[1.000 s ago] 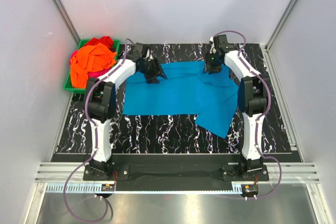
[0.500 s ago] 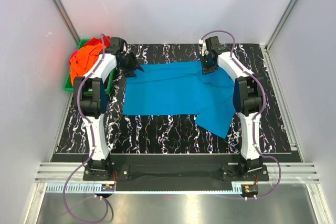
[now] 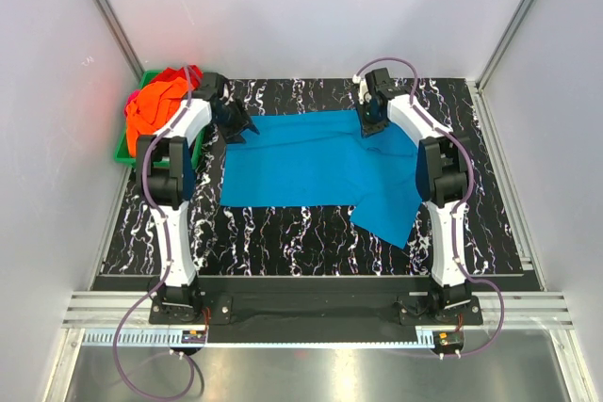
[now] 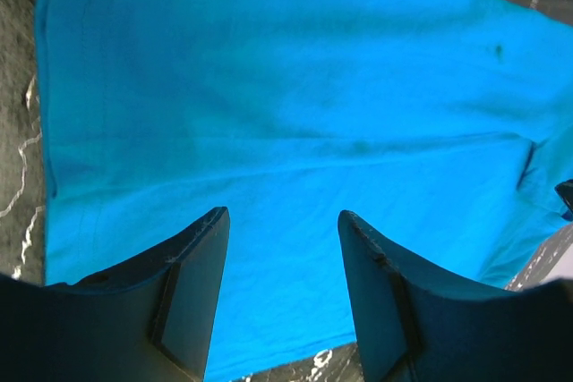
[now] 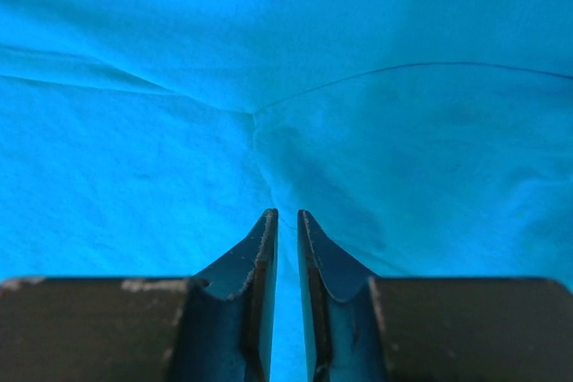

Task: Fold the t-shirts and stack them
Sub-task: Fold the tshirt

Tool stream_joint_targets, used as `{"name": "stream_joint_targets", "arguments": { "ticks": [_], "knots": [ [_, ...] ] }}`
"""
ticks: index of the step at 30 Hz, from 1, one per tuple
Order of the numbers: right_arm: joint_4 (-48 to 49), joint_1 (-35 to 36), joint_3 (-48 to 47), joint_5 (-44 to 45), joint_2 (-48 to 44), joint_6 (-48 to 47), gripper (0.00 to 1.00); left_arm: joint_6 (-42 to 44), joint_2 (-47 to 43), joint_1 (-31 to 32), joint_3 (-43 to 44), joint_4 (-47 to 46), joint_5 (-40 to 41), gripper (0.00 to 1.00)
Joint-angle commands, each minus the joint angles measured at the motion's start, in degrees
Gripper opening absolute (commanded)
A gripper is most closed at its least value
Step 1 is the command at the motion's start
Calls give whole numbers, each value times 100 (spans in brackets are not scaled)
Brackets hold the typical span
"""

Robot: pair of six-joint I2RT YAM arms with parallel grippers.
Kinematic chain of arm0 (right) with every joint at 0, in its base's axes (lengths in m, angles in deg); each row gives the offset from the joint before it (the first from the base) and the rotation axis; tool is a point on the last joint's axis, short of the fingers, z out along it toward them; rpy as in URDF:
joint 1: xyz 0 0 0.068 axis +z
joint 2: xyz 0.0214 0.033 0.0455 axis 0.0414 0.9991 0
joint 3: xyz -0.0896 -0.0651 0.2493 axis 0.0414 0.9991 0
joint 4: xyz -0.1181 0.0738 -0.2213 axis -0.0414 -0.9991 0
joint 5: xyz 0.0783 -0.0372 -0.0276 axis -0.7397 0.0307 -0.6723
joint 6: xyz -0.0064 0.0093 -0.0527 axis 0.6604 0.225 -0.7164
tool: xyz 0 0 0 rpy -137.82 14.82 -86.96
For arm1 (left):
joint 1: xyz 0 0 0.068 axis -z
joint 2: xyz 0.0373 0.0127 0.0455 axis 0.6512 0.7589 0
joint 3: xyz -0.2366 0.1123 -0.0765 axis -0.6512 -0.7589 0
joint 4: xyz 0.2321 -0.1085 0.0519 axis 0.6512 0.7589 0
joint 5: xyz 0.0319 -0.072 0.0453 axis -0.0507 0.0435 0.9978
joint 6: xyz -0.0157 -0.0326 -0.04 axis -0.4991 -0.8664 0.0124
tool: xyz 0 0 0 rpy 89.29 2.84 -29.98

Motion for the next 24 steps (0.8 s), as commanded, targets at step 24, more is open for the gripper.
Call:
{"name": "stream_joint_targets", "arguments": {
  "ticks": [24],
  "knots": [
    [37,163,267,341,-257,-61,25,161,612,-194,287,-147,180,58]
  ]
}}
